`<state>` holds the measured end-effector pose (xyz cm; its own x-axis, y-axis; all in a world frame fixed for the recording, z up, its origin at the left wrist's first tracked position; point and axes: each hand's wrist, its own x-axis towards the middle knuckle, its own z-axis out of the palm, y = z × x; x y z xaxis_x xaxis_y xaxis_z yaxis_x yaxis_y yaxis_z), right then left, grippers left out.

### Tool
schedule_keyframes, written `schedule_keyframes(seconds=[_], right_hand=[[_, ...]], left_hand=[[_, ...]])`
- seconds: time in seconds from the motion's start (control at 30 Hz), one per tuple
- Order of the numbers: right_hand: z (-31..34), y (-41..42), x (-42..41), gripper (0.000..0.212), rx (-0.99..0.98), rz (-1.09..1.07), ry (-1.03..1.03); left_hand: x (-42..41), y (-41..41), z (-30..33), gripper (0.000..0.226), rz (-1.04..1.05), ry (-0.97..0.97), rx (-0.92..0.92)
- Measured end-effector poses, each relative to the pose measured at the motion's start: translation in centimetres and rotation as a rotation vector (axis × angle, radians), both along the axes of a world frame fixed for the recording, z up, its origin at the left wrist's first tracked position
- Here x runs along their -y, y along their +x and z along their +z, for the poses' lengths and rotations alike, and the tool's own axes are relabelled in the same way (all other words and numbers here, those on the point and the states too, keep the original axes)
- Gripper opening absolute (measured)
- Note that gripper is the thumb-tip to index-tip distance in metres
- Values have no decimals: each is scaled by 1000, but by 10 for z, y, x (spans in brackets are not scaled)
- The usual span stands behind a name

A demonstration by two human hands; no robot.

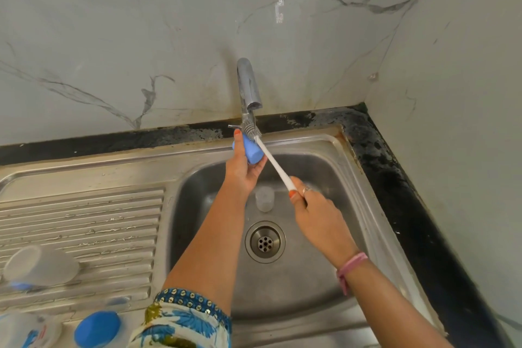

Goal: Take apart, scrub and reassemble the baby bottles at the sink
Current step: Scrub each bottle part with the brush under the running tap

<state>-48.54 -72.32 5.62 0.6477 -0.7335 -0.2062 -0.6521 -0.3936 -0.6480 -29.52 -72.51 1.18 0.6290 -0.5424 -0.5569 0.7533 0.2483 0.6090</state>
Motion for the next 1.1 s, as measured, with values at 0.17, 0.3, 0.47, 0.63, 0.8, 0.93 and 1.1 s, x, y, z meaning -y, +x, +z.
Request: schedule_keyframes(seconds=[0.17, 0.3, 0.47, 0.63, 0.8, 0.93, 1.1], right_hand=[[-5, -20, -24, 41, -34, 65, -120], [-6, -18, -21, 42, -17, 42, -43], [-7, -4, -10, 41, 0, 10, -8], [-24, -32, -31, 42, 16, 68, -56], [-29, -21, -14, 42, 26, 10, -53], [-25, -15, 12, 40, 54, -36, 2], [-11, -35, 43, 38, 115, -3, 111]], left_hand=[[-1, 18, 11, 35, 131, -205, -220], [-2, 9, 10, 29, 78, -165, -233], [2, 3, 17, 40, 108, -215, -181], [-4, 17, 13, 52, 152, -187, -257], [3, 1, 8, 46, 118, -141, -327], [-1, -5, 8, 39, -100, -62, -182], [-20, 2, 3, 40, -209, 74, -5]])
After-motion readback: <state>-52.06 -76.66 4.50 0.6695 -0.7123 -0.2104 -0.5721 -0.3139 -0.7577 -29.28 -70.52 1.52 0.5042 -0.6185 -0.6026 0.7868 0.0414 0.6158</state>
